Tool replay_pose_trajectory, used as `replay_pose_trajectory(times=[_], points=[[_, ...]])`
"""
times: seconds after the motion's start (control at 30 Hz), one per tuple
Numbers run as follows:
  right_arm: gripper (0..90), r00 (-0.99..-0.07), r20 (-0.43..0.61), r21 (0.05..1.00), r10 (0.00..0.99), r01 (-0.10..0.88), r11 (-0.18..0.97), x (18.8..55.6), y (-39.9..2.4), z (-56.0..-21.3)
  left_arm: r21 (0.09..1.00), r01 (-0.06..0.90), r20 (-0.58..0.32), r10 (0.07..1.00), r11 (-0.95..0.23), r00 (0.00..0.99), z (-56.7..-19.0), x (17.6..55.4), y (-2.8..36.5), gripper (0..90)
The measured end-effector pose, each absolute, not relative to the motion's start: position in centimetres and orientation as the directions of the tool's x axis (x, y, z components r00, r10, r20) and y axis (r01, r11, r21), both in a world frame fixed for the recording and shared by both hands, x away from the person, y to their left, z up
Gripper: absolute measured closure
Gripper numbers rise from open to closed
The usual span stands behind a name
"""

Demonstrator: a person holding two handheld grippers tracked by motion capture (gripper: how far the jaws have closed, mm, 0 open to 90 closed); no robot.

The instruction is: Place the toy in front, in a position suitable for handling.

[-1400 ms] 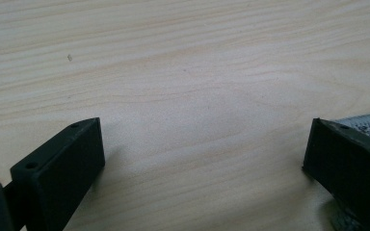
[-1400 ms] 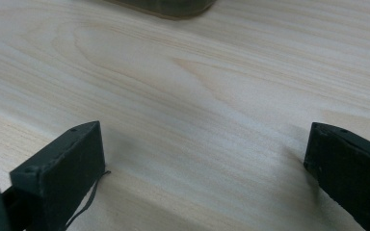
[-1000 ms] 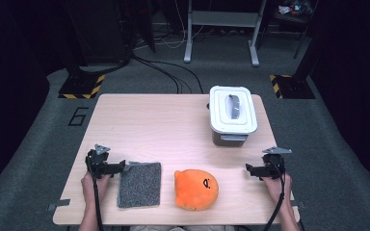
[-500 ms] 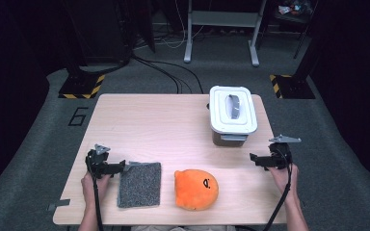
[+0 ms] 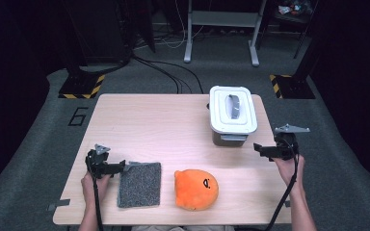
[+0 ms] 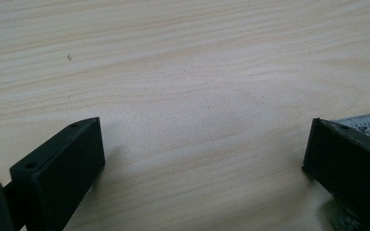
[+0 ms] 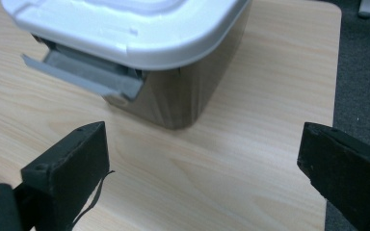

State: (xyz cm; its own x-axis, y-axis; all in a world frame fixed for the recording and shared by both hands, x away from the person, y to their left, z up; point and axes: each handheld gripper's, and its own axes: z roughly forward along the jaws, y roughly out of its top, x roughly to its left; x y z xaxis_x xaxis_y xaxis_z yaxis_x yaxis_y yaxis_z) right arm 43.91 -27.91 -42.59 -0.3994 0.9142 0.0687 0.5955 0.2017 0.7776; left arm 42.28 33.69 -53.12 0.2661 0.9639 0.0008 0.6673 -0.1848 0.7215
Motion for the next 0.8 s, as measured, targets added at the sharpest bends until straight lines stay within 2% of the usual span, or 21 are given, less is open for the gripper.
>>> replay_pose_trajectory(times=[0.6,0.8], points=[[6.6,-0.410,0.045,0.809,0.911,0.550,0.207,47.0,-26.6,-38.4,0.723,0.666,0.000,0.965,-0.182,0.263,-53.2,42.3,33.7,0.3],[18.6,-0.383,0.043,0.808,0.923,0.557,0.193,49.0,-25.8,-37.9,0.725,0.664,0.002,0.965,-0.183,0.263,-53.2,42.3,33.7,0.3]])
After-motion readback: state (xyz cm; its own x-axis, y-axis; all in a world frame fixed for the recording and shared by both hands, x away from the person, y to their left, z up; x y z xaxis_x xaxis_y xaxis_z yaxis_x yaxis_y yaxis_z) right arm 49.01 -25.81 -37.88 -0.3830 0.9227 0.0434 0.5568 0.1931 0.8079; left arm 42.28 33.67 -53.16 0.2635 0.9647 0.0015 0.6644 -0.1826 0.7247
